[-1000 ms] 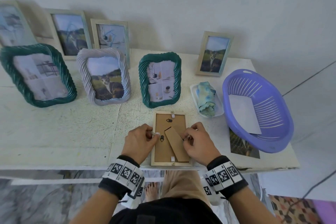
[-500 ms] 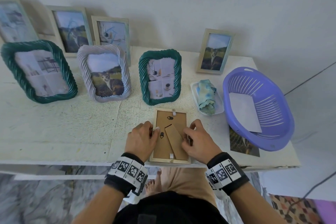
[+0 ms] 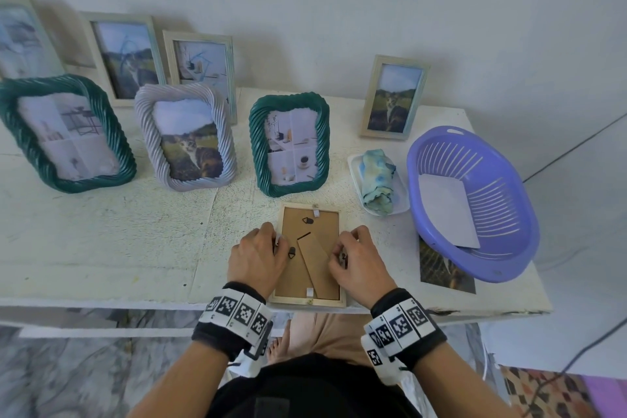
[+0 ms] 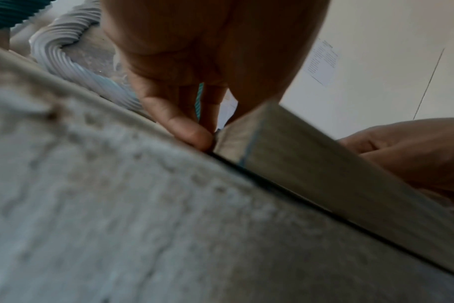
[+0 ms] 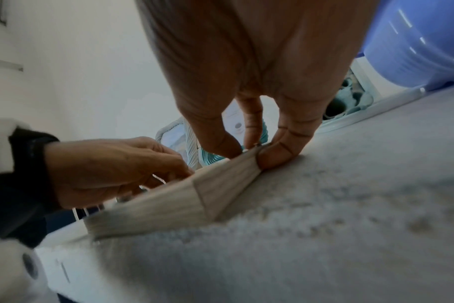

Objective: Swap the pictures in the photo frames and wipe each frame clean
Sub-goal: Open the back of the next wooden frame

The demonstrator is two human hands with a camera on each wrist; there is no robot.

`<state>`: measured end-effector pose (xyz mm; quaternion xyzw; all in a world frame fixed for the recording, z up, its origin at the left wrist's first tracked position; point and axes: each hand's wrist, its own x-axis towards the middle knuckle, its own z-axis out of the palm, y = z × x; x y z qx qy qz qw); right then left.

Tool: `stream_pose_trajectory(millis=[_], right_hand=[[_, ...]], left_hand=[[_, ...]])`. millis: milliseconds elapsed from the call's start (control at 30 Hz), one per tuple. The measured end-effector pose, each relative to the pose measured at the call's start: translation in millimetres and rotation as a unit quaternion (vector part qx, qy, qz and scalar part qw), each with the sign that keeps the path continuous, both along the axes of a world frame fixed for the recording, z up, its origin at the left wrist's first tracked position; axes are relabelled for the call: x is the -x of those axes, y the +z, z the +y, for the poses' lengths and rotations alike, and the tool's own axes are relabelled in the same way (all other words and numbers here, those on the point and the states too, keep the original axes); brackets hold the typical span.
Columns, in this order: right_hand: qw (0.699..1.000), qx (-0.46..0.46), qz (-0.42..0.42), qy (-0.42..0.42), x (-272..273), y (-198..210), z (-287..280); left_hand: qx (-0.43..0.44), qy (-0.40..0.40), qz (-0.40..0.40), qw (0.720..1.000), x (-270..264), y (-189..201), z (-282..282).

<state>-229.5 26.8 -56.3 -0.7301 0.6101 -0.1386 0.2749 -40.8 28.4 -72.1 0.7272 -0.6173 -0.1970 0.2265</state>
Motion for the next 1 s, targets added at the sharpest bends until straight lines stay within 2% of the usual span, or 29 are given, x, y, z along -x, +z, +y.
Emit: stream_pose_trajectory(millis=[267,400,533,633,800,933,1000], right_hand=[[0.998,-0.061,0.009,0.019,4,7,-8],[0.995,-0.068,-0.042,0.052,23,3,-9],[0.994,-0.06,-0.081,0.047,27,1,-10],[0.996,-0.035,-0.047,0.059,24,-1,-10],[0.995,-0.048,0.008,0.088,19,8,-25],[0.993,0.08,0.074,0.056,3,15,-49],[0.988,0.108,0.093,0.06,-8,17,-60]], left_hand=[[-0.001,0.008,0.005,1.0,0,1,2],[0.003,0.001,0.015,1.0,-2,-1,3],[0.006,-0.002,0.026,1.0,-6,-3,2],[0.008,0.004,0.036,0.999,-7,-4,3],[-0.016,0.03,0.047,0.998,-3,-3,0],[-0.023,0.024,0.053,0.998,-6,-2,-1],[-0.019,0.017,0.07,0.997,-10,-2,1]])
